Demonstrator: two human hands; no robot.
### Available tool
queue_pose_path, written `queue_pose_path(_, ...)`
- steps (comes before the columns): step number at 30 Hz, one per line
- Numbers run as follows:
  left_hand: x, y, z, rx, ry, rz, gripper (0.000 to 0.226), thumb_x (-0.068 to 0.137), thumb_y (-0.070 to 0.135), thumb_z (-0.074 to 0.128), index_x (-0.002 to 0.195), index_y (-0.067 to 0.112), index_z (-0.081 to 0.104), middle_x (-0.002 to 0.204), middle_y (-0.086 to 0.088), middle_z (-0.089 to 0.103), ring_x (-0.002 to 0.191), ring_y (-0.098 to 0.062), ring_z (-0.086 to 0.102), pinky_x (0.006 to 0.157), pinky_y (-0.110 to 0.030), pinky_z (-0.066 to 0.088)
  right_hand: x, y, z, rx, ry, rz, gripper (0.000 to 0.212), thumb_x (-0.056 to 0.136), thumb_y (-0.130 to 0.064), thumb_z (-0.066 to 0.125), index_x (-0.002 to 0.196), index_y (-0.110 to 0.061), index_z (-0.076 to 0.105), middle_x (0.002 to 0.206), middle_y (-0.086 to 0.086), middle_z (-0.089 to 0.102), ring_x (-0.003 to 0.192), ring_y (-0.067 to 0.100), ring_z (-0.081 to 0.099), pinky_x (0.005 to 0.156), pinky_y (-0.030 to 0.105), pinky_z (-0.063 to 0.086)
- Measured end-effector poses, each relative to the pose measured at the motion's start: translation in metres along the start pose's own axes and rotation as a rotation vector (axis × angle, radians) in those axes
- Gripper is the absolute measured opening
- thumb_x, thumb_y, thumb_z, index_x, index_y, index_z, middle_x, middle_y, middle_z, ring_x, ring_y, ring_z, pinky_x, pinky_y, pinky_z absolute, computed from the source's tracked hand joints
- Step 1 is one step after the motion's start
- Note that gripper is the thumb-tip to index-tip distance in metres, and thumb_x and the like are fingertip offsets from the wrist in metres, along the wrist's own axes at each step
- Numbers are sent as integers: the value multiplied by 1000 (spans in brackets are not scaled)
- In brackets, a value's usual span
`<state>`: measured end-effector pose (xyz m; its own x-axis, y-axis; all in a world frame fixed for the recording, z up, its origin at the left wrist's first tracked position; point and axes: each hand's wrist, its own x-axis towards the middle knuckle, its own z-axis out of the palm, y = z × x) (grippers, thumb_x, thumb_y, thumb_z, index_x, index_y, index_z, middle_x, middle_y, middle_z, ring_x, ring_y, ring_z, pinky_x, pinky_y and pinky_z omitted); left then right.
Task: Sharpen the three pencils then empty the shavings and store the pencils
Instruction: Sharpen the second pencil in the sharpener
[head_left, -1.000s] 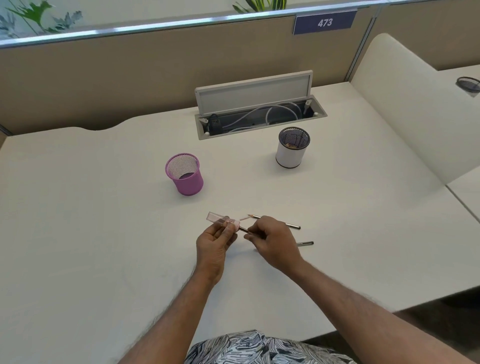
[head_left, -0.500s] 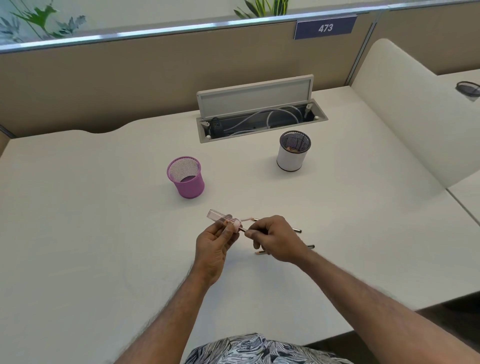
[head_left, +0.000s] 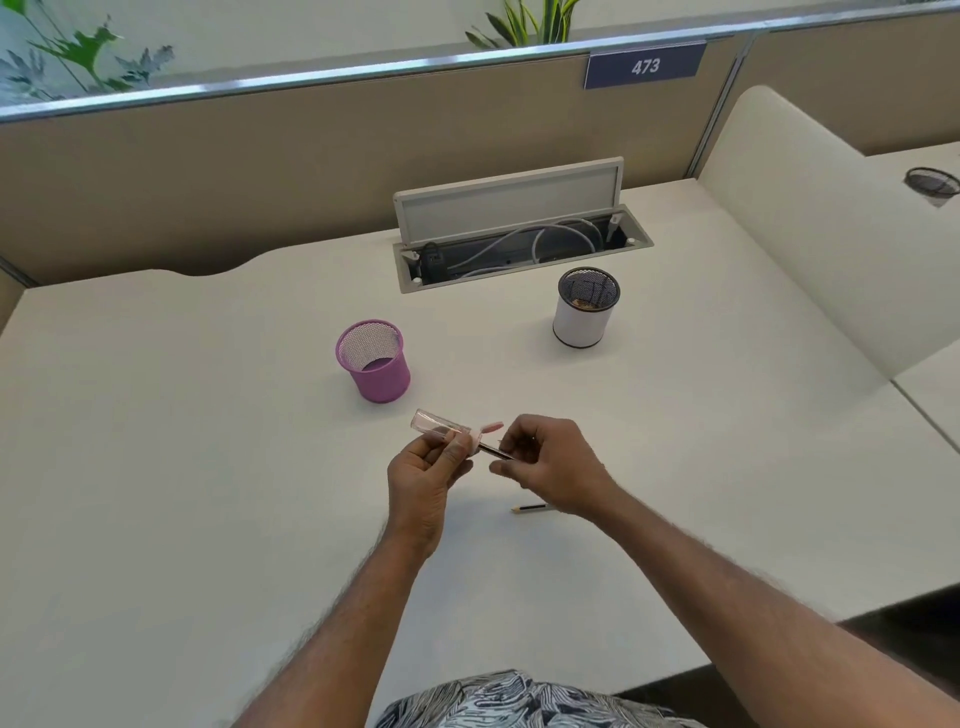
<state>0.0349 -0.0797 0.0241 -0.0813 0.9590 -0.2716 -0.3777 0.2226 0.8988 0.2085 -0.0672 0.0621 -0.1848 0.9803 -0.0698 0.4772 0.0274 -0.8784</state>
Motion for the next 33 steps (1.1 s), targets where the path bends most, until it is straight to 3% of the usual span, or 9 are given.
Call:
queue_pose_path(4,-3,2,5,-19,28,9,31,70,35,78,89,11,76,84,-2,76,84,-13,69,72,-23,55,-8,2,4,-457,274,-409,14,79,-18,77,76,-12,66,70,0,61,57,23,56,49,36,48)
queue_pose_path(8,-6,3,13,-80,43,1,23,71,33,77,85,14,78,87,-2,76,86,-14,70,74,-23,55,-10,3,3,-578,313,-562,11,85,-14,72,82,-4,69,68,8,59,51,29,53,40,35,45)
queue_pose_path(14,-6,7,13,-89,12,-6,25,74,25,73,93,8,72,88,2,77,84,-11,70,74,-23,56,-7,-3,0,-360,184,-429,11,84,-11,71,78,-2,70,65,9,58,54,27,51,50,36,45)
queue_pose_path(19,-4,15,12,-72,-118,-16,19,72,26,77,89,17,78,91,0,76,88,-12,69,79,-24,55,-4,-7,-8,149,-47,21,16,88,-14,69,72,-12,71,56,2,64,41,11,45,44,23,37)
queue_pose_path(23,-4,17,10,-75,-175,-37,22,73,27,78,93,19,79,94,-4,75,90,-14,68,81,-24,55,0,-6,-17,448,-260,259,21,92,-14,64,84,5,68,56,6,60,36,12,36,39,18,26)
queue_pose_path(26,-5,17,11,-49,-144,-17,25,69,31,80,91,18,79,92,-3,76,89,-13,69,78,-24,55,0,-7,-18,474,-295,254,15,87,-10,68,85,5,67,59,3,61,40,12,35,41,20,25)
queue_pose_path(28,-5,16,13,-37,-105,-7,19,72,27,78,89,19,80,90,0,77,86,-12,70,76,-23,55,-1,-8,-16,410,-256,213,8,79,-5,75,81,-5,67,57,-3,59,40,12,39,41,21,30)
queue_pose_path(31,-4,14,14,-29,-43,6,16,72,28,78,86,21,80,88,1,77,86,-11,70,73,-23,55,0,-8,-10,196,-51,87,19,73,-4,80,76,-14,64,57,-2,60,43,14,52,43,27,43)
queue_pose_path(33,-4,14,14,-21,-13,20,17,71,31,79,85,21,79,88,0,77,88,-12,70,73,-22,55,-2,-8,-6,-56,120,-147,18,72,-9,82,75,-13,64,64,0,62,53,15,55,50,30,47)
